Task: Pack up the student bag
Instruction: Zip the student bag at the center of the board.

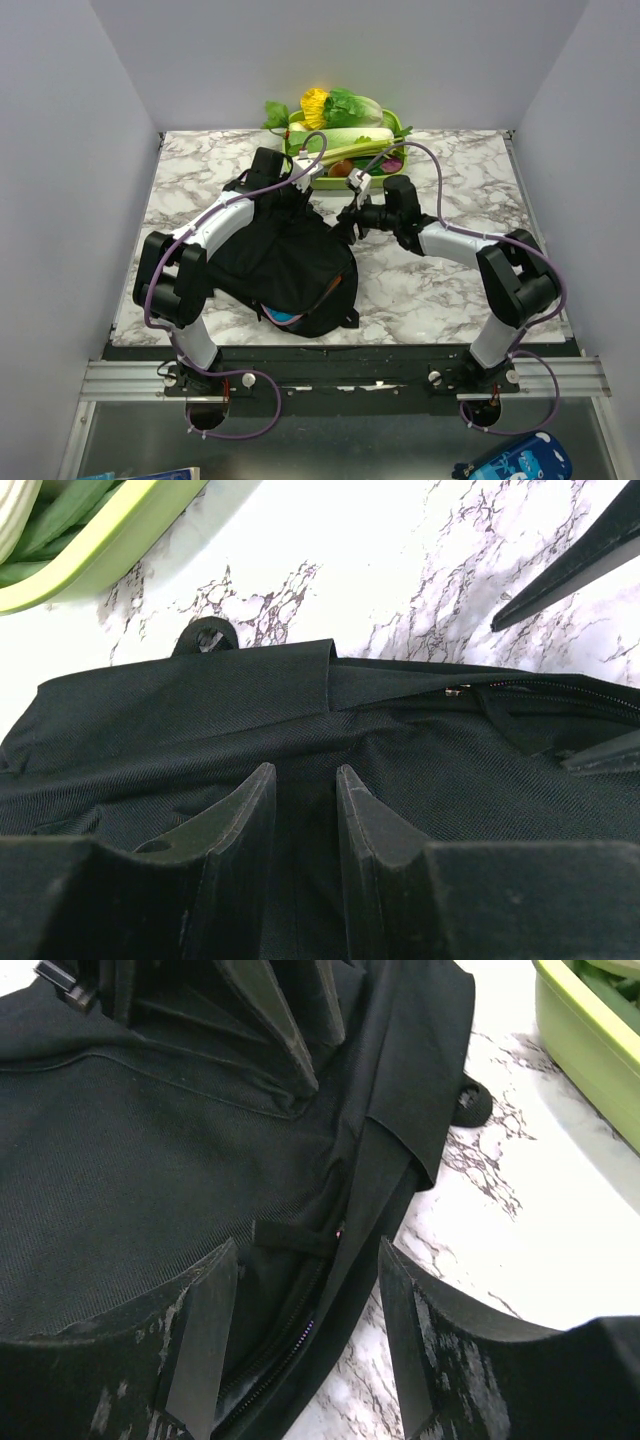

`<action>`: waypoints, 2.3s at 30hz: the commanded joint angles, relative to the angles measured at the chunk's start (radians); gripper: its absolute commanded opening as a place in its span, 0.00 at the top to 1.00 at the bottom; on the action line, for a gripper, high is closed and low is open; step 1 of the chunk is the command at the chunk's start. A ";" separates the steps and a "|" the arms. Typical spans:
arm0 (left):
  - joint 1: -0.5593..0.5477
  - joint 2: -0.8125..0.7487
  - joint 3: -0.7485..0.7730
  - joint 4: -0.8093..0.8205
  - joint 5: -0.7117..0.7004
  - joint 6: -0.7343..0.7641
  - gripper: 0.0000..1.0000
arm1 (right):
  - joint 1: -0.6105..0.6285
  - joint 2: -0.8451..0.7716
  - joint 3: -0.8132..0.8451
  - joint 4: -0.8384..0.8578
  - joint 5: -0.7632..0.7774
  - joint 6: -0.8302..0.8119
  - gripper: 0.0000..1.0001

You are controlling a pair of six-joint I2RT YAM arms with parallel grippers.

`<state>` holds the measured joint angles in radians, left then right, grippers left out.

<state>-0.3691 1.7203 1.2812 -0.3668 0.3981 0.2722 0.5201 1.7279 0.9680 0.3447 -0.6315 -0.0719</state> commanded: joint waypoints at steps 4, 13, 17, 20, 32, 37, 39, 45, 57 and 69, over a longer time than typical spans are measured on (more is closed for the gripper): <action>0.004 -0.021 0.009 -0.009 -0.039 0.007 0.62 | 0.020 0.021 0.037 0.016 -0.034 -0.020 0.34; 0.004 -0.022 0.003 -0.003 -0.036 0.005 0.62 | 0.018 0.010 0.054 -0.003 -0.005 -0.028 0.34; 0.004 -0.030 -0.005 -0.003 -0.041 0.010 0.62 | 0.018 0.047 0.070 0.005 -0.002 -0.002 0.35; 0.006 -0.031 -0.008 -0.006 -0.042 0.013 0.62 | 0.018 0.059 0.077 0.022 0.006 0.012 0.36; 0.012 -0.031 -0.005 -0.008 -0.042 0.013 0.62 | 0.018 0.119 0.123 0.031 0.006 0.060 0.43; 0.013 -0.033 -0.010 -0.008 -0.044 0.016 0.62 | 0.018 0.145 0.130 0.059 -0.019 0.104 0.52; 0.013 -0.033 -0.011 -0.009 -0.047 0.016 0.62 | 0.018 0.157 0.130 0.068 -0.033 0.119 0.57; 0.015 -0.033 -0.008 -0.009 -0.048 0.019 0.62 | 0.017 0.160 0.126 0.069 -0.023 0.132 0.70; 0.015 -0.036 -0.013 -0.009 -0.045 0.022 0.62 | 0.001 0.134 0.112 0.091 0.033 0.179 0.99; 0.001 0.015 0.095 -0.067 0.048 0.053 0.34 | -0.034 0.068 0.032 0.118 0.113 0.234 0.99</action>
<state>-0.3664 1.7206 1.2961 -0.3923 0.3950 0.2886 0.5041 1.8393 1.0325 0.4107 -0.5655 0.1314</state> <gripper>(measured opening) 0.578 0.015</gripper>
